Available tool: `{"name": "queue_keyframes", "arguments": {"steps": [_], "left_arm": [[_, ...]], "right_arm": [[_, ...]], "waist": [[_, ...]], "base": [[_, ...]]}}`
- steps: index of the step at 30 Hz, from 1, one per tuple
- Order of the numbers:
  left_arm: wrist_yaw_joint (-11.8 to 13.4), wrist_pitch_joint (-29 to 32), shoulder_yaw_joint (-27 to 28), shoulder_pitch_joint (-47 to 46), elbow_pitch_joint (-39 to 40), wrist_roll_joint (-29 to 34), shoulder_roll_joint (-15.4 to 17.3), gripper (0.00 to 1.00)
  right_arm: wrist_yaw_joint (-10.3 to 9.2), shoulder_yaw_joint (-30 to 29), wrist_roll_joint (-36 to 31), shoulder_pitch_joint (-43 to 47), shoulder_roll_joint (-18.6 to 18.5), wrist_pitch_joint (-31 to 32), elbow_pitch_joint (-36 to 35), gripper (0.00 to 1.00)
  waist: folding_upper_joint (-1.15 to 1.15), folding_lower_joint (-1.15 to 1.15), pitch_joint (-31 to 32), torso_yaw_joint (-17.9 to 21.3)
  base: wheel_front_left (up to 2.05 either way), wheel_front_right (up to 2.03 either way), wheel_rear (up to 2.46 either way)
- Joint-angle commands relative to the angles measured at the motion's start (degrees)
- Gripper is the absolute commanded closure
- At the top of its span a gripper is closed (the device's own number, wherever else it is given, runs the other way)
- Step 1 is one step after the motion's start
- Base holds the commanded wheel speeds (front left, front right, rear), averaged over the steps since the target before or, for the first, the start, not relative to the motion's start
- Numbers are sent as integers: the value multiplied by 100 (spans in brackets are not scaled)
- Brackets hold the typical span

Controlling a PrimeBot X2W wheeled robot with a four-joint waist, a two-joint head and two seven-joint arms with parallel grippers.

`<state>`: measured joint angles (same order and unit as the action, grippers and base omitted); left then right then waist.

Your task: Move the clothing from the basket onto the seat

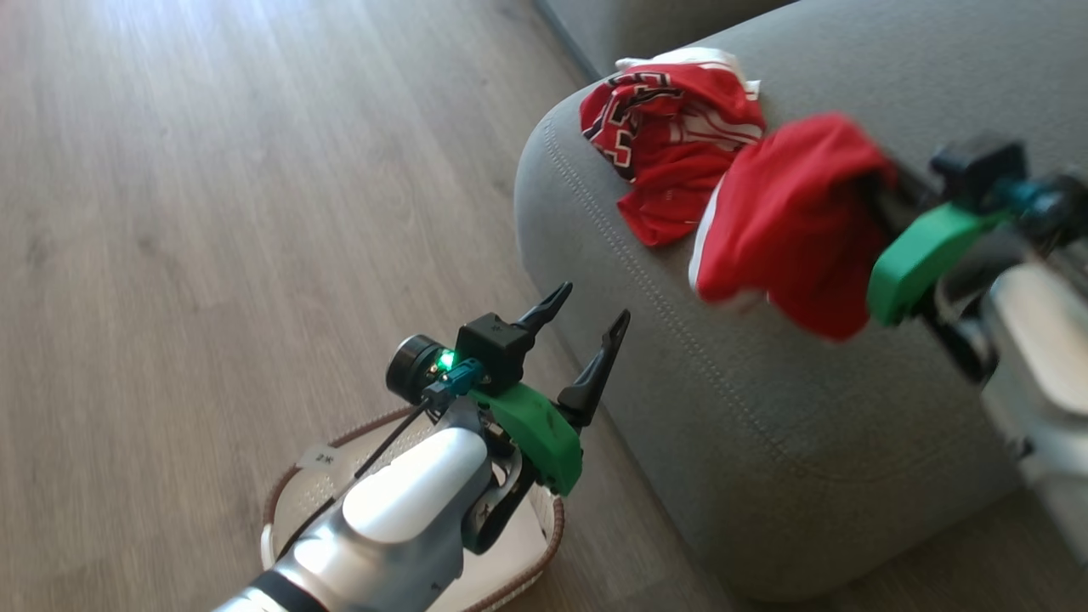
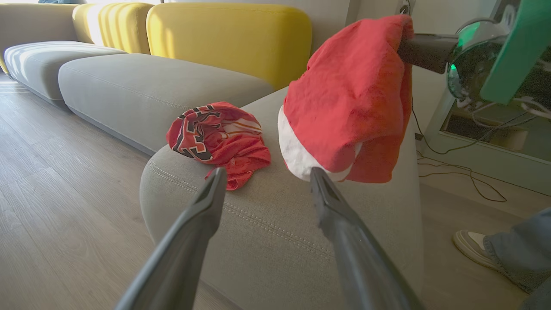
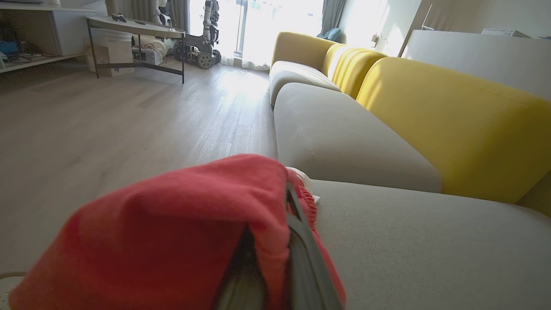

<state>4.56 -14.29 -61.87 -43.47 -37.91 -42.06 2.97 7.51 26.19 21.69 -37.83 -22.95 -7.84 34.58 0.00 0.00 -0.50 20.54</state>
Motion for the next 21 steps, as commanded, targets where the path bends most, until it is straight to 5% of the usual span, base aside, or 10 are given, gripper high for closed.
{"name": "queue_keyframes", "arguments": {"steps": [1,21], "left_arm": [[29,-70,242,-273,170,59,43,0],[241,-53,276,-1330,695,799,151,0]], "right_arm": [[-2,-7,41,-438,-114,12,-121,100],[-2,-1342,-993,-3524,-965,-26,2247,100]], "waist": [[0,0,-88,-99],[0,0,-2294,-1415]], "base": [[0,0,0],[0,0,0]]}}
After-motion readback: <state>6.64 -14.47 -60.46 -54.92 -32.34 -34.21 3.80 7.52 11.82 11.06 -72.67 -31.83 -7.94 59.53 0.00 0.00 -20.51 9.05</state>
